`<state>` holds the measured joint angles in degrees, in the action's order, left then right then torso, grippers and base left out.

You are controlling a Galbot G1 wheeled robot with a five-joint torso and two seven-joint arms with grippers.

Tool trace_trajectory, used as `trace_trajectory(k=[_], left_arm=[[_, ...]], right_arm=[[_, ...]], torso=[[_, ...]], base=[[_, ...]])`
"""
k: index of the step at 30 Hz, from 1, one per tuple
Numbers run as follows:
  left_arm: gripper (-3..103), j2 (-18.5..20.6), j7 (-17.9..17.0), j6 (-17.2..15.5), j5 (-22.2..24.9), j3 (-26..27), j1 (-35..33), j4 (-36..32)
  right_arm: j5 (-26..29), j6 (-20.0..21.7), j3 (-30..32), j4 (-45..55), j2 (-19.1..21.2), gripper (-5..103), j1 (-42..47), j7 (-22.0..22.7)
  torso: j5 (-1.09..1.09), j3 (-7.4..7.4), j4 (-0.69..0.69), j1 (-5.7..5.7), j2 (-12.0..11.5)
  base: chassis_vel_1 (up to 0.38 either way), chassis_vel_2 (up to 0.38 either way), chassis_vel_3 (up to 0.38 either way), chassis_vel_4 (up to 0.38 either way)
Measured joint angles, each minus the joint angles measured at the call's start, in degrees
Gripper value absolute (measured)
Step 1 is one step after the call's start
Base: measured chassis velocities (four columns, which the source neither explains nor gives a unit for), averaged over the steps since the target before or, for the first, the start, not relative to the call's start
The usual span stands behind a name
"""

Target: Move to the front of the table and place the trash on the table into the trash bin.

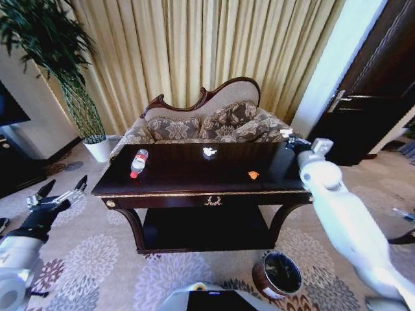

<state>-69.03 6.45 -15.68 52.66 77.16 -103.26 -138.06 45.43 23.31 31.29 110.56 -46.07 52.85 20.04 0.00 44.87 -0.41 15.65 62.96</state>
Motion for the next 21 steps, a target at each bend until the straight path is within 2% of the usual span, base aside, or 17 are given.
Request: trace_trajectory(k=[5, 9, 11, 12, 15, 21], left_arm=[[100, 0.1, -0.1, 0.0, 0.2, 0.5, 0.3, 0.0], [100, 0.7, -0.3, -0.2, 0.2, 1.1, 0.8, 0.5], [100, 1.3, -0.1, -0.2, 0.5, 1.7, 0.8, 0.7], [100, 1.3, -0.1, -0.2, 0.5, 1.7, 0.8, 0.7], [100, 2.2, 0.1, -0.3, 1.2, 2.6, 0.7, 0.6], [100, 2.9, 0.3, -0.3, 1.9, 3.8, 0.4, -0.1]], right_arm=[[0.4, 0.0, 2.9, 6.5, -0.6, 0, 5.9, -0.5], [-0.2, -0.6, 5.2, 12.7, -3.8, 0, 12.7, -1.4], [-1.1, -1.4, 6.5, 17.2, -7.1, 0, 18.0, -2.6], [-1.1, -1.4, 6.5, 17.2, -7.1, 0, 18.0, -2.6], [-2.0, -1.4, 6.9, 22.8, -11.4, 0, 23.0, -3.3], [-3.1, -0.9, 6.6, 26.4, -13.8, 0, 24.8, -3.4]], torso=[[-0.02, 0.0, 0.02, 0.0, 0.0], [-0.01, 0.0, 0.01, 0.0, 0.0], [0.0, 0.01, 0.0, 0.0, 0.0], [0.0, 0.01, 0.0, 0.0, 0.0], [-0.01, 0.0, 0.0, -0.01, 0.0], [-0.01, 0.01, 0.0, 0.0, 0.0]], base=[[0.0, 0.0, 0.0, 0.0], [0.0, 0.0, 0.0, 0.0], [0.0, 0.0, 0.0, 0.0], [0.0, 0.0, 0.0, 0.0], [0.0, 0.0, 0.0, 0.0], [0.0, 0.0, 0.0, 0.0]])
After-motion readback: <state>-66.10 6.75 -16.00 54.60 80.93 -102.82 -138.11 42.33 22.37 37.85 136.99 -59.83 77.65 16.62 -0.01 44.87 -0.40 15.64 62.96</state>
